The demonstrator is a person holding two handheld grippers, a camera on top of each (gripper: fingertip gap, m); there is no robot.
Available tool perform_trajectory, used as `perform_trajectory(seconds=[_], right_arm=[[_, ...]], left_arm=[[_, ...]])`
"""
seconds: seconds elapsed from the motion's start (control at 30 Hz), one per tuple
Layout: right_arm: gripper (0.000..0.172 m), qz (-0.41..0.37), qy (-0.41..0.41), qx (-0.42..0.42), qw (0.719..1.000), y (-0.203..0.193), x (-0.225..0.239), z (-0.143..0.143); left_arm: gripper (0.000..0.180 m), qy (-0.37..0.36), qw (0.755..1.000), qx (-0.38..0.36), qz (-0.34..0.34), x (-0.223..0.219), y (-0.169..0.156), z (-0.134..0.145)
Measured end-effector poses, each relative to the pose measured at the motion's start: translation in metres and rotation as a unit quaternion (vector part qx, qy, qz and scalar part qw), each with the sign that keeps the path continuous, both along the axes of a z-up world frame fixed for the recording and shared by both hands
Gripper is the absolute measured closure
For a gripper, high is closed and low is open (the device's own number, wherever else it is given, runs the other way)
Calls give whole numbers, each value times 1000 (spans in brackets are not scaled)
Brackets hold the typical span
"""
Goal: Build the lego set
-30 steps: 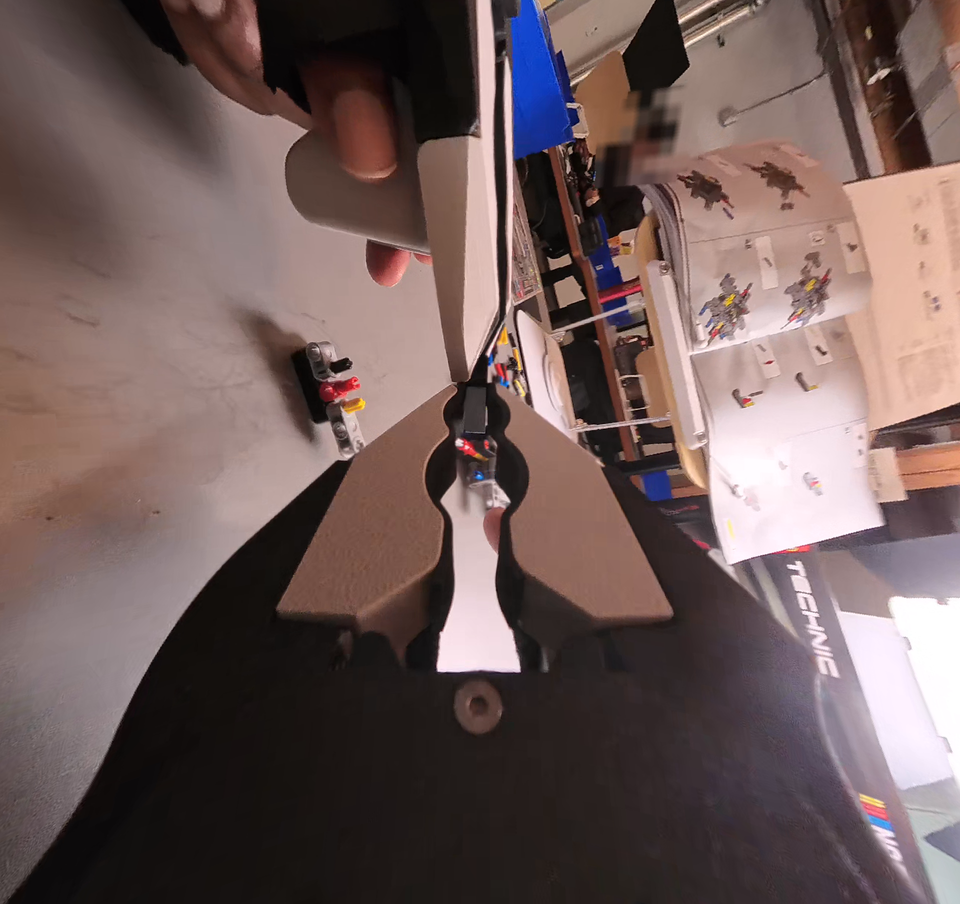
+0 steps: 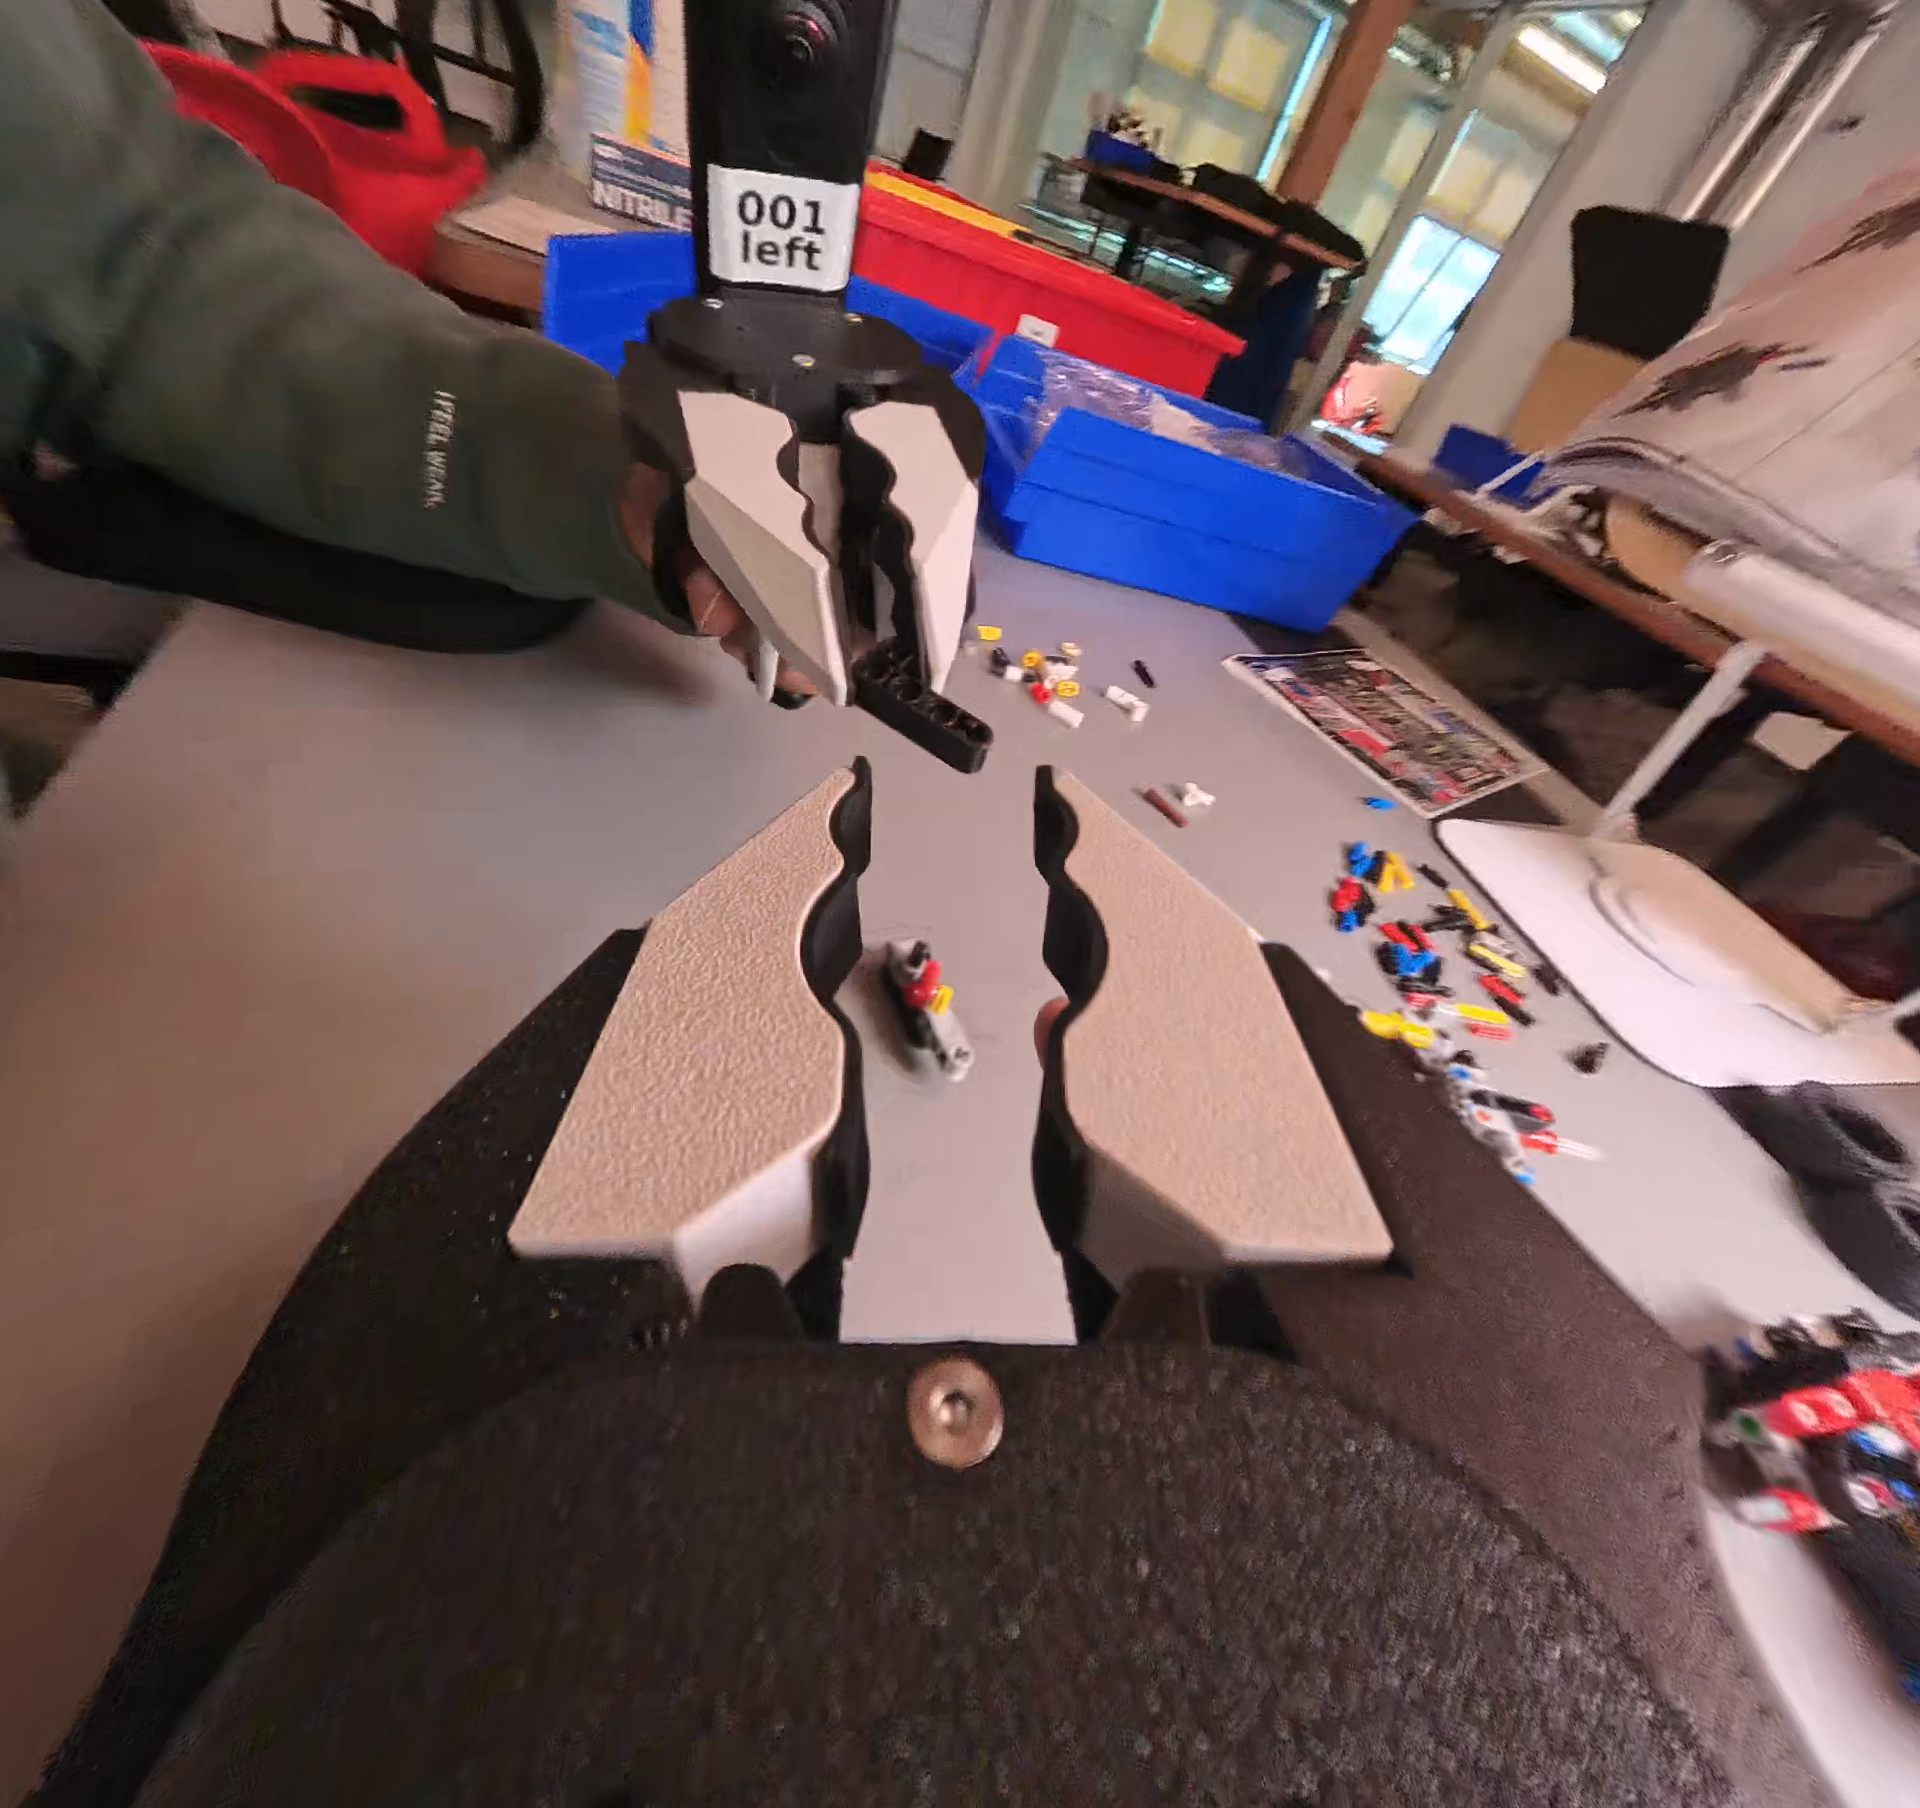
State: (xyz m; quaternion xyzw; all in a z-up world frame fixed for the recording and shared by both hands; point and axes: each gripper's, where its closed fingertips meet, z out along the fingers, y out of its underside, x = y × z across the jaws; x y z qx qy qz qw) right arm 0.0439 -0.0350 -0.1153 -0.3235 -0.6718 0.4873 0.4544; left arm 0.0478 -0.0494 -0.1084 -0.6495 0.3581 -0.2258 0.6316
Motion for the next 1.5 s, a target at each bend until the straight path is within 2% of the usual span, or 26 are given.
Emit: perform_trajectory(seconds=[0.13, 0.33, 0.43, 0.53, 0.77, 1.13, 1.5], right_arm=[[142, 33, -20, -24, 999, -6, 3, -5], [152, 107, -52, -26, 993, -34, 15, -13], [163, 120, -66, -22, 990, -39, 17, -19], [164, 122, -78, -25, 989, -39, 17, -23], [165, 68, -112, -38, 991, -22, 6, -34], [165, 3, -119, -60, 991, -5, -10, -39], [163, 12, -114, -53, 992, -5, -14, -38]], left_arm=[[169, -1, 999, -14, -35, 6, -7, -4], [169, 1, 991, -64, -114, 17, -27, -16], [169, 1, 987, -85, -139, 20, -34, -20], [169, 3, 985, -97, -142, 20, -35, -24], [167, 7, 990, -119, -81, 4, -16, -36], [166, 46, 993, -108, 20, -15, 8, -44], [166, 44, 992, -118, 29, -20, 10, -42]])
